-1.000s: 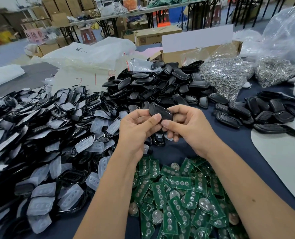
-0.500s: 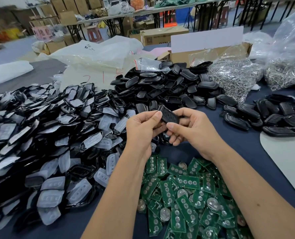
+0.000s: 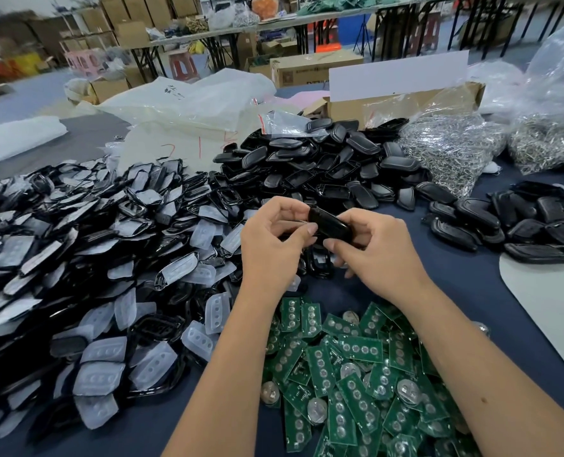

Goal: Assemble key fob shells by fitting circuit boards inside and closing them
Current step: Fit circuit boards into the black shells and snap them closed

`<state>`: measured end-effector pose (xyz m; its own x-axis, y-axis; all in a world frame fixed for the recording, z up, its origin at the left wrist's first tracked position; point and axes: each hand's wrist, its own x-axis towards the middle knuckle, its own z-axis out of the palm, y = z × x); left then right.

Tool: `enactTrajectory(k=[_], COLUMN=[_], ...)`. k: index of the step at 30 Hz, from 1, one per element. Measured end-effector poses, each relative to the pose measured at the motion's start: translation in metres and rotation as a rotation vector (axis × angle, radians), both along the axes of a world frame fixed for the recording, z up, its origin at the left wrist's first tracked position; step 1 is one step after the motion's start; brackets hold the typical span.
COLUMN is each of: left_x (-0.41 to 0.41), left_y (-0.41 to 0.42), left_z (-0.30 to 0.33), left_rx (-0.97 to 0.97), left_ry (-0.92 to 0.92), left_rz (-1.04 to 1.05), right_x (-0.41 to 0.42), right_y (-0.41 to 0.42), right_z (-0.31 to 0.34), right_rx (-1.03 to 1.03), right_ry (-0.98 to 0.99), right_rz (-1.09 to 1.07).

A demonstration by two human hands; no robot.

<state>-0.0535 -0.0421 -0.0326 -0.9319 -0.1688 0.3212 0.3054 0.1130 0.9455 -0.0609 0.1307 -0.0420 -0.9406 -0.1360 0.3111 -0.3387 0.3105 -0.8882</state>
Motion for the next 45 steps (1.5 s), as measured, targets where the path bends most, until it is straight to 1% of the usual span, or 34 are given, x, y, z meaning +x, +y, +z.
enactTrajectory(k=[2,5,7,10,13,17,19,25,28,33,38,40,43,45], left_x=[-0.001,-0.001,-0.001,-0.001,-0.001,0.002,0.002,0.003,0.002,0.004,0.002,0.002,0.002,0.001], left_y=[-0.001,0.0,-0.001,-0.003,-0.003,0.0,0.003,0.0,-0.004,-0.002,0.004,0.003,0.0,-0.002], left_z=[-0.001,-0.001,-0.001,0.001,0.004,0.007,0.008,0.012,0.013,0.013,0.009,0.008,0.007,0.005], left_rx=[0.033,0.217,0.322,0.394,0.39,0.354,0.368,0.498,0.497,0.478,0.412,0.426,0.468,0.444], left_ry=[-0.025,-0.123,-0.176,-0.198,-0.227,-0.271,-0.28,-0.231,-0.2,-0.19,-0.263,-0.27,-0.198,-0.138], left_rz=[-0.023,-0.093,-0.127,-0.171,-0.192,-0.26,-0.268,-0.278,-0.3,-0.312,-0.304,-0.321,-0.371,-0.332], right_x=[0.0,0.0,0.0,0.001,0.003,0.005,0.007,0.01,0.01,0.007,0.005,0.006,0.007,0.007], right_y=[-0.001,-0.004,-0.004,-0.004,-0.004,-0.005,-0.004,-0.008,-0.006,-0.005,-0.006,-0.006,-0.005,-0.005], right_z=[0.001,0.002,0.003,0.004,0.006,0.01,0.012,0.019,0.02,0.018,0.016,0.015,0.016,0.016], right_rx=[-0.01,-0.196,-0.285,-0.356,-0.388,-0.407,-0.408,-0.45,-0.529,-0.574,-0.566,-0.578,-0.588,-0.592], right_ry=[-0.018,-0.104,-0.148,-0.163,-0.156,-0.154,-0.148,-0.127,-0.168,-0.145,-0.121,-0.125,-0.122,-0.138], right_rz=[0.054,0.189,0.243,0.287,0.307,0.278,0.274,0.384,0.404,0.395,0.276,0.274,0.333,0.354])
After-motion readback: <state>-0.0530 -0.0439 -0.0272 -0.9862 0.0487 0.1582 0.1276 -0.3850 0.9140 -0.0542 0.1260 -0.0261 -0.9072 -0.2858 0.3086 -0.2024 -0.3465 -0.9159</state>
